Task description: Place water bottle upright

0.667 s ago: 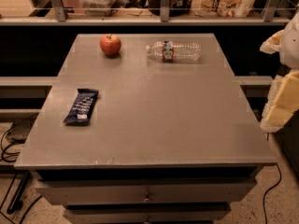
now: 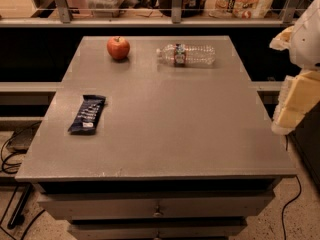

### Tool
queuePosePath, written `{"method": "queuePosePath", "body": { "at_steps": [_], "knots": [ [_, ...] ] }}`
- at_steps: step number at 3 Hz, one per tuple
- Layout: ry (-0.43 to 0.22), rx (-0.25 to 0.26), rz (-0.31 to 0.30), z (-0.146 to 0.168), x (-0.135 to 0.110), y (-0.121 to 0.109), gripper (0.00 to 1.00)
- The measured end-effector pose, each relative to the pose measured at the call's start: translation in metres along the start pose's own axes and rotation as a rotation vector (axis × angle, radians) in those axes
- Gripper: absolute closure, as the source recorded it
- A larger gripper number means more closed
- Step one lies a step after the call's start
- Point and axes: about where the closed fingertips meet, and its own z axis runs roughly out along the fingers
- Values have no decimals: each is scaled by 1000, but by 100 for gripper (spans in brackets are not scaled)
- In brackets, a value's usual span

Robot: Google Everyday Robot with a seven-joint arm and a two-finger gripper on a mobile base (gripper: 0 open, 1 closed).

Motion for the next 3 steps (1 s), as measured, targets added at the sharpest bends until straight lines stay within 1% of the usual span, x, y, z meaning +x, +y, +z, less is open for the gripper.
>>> {"method": "queuePosePath", "body": {
  "at_steps": [1,2,3],
  "knots": [
    [-29,9,-75,8,-16,-14,0],
    [-58,8,-182,19,-37,-35,0],
    [-163,-47,-187,24,-52,-53,0]
  ]
}}
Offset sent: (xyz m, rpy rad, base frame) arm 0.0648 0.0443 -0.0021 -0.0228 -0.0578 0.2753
